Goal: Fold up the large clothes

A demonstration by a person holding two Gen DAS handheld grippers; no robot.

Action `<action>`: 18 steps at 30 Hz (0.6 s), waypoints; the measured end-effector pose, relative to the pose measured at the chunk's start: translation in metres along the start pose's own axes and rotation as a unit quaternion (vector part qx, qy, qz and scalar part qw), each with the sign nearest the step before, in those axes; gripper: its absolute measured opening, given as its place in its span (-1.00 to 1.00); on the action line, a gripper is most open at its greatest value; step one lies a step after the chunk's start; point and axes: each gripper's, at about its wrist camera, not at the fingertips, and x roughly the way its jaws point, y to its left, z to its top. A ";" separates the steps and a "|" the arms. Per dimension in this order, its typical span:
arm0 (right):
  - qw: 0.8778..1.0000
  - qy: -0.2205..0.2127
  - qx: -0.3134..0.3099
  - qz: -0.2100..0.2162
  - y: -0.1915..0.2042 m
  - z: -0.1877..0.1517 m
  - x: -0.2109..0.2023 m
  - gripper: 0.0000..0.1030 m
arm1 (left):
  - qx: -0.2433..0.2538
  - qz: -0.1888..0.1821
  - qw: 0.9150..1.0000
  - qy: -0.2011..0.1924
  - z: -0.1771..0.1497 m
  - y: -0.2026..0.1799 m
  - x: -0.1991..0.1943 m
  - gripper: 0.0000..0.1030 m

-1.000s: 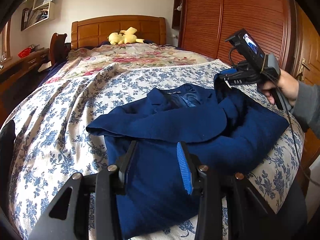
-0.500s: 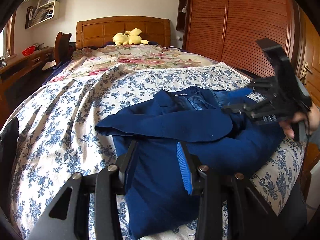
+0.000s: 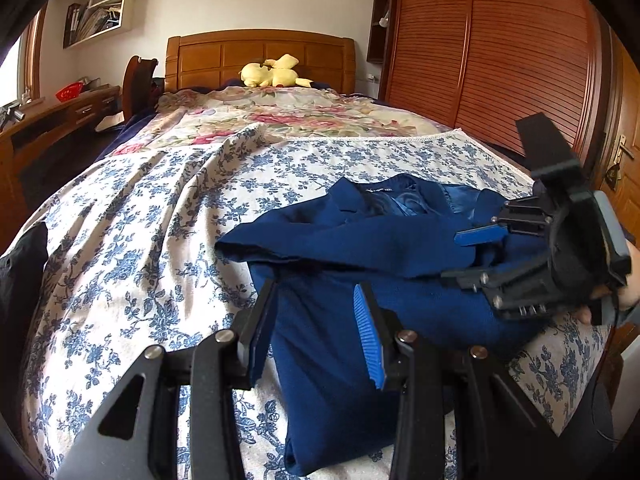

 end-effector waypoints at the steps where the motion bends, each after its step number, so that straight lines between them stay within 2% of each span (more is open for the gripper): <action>1: 1.000 0.002 0.006 0.003 -0.006 0.001 0.003 -0.05 | 0.000 0.000 1.000 0.000 0.000 0.000 0.000 -0.27; 2: 1.000 0.003 0.006 0.008 -0.011 0.001 0.005 -0.26 | 0.000 0.001 1.000 -0.001 0.000 0.000 0.000 -0.27; 3: 1.000 0.007 0.002 0.008 -0.015 0.002 0.009 -0.76 | 0.001 0.001 1.000 -0.001 0.000 0.000 0.000 -0.27; 4: 1.000 0.007 -0.001 0.001 -0.018 0.003 0.009 -0.93 | 0.001 0.000 1.000 -0.002 0.001 0.001 0.000 -0.27; 11: 0.998 -0.037 0.013 -0.057 -0.058 0.037 0.008 -0.96 | -0.002 -0.002 1.000 -0.002 0.003 0.002 0.002 -0.27; 14: 0.993 -0.049 0.014 -0.105 -0.077 0.054 0.011 -0.96 | -0.004 -0.005 1.000 0.000 0.002 0.002 0.003 -0.27; 18: 0.990 -0.056 0.043 -0.126 -0.097 0.061 0.012 -0.96 | -0.002 -0.006 1.000 0.001 0.002 0.001 0.004 -0.27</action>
